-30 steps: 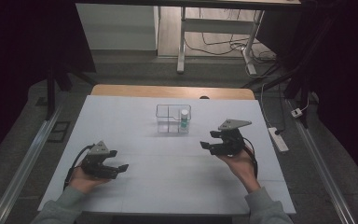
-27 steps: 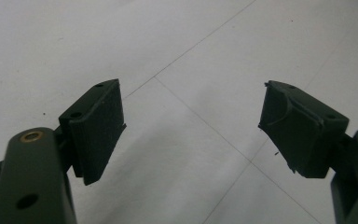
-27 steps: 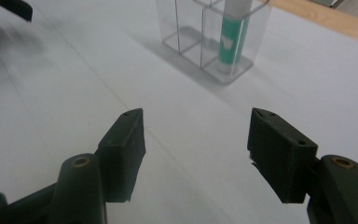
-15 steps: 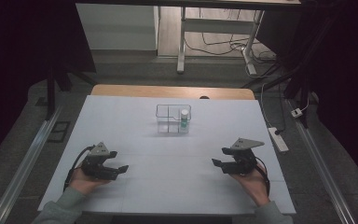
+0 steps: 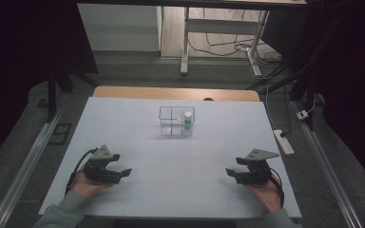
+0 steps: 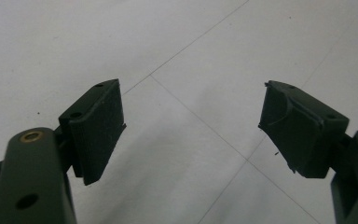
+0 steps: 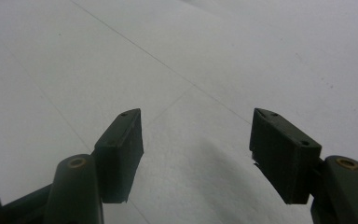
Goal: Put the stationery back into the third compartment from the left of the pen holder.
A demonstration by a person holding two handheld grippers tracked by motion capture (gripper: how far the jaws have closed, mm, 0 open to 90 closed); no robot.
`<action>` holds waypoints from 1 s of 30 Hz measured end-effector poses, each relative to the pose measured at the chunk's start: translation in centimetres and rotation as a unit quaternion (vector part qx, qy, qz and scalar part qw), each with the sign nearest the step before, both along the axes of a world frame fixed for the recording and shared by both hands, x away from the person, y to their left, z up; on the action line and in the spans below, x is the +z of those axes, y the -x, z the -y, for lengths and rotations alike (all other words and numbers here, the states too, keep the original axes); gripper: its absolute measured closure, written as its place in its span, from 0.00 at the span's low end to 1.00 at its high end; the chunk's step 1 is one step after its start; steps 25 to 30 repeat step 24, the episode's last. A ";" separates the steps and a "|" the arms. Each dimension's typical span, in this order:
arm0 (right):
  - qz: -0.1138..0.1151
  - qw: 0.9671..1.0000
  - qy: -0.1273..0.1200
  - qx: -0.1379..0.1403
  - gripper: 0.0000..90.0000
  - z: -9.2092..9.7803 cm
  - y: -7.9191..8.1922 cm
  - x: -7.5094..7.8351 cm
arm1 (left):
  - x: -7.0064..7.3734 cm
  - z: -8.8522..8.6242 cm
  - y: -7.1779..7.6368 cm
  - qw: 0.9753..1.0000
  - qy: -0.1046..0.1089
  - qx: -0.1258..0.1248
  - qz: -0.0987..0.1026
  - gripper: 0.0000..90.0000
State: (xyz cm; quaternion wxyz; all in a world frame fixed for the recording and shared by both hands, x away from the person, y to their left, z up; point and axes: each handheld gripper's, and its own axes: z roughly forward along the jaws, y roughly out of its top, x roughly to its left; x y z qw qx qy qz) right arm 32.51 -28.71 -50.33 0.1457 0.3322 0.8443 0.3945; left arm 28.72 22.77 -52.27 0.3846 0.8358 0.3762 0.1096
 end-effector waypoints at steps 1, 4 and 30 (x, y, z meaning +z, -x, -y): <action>-0.001 1.000 0.000 0.001 0.38 0.0 0.0 0.0 | 0.0 0.0 0.0 1.000 0.000 0.000 0.000 0.24; 0.002 1.000 0.005 0.002 0.37 -0.1 0.0 -0.1 | 0.0 0.0 0.0 1.000 -0.004 -0.002 0.000 0.24; 0.006 1.000 0.015 0.002 0.37 -0.1 0.0 -0.2 | -0.1 0.0 0.0 1.000 -0.004 -0.002 -0.003 0.24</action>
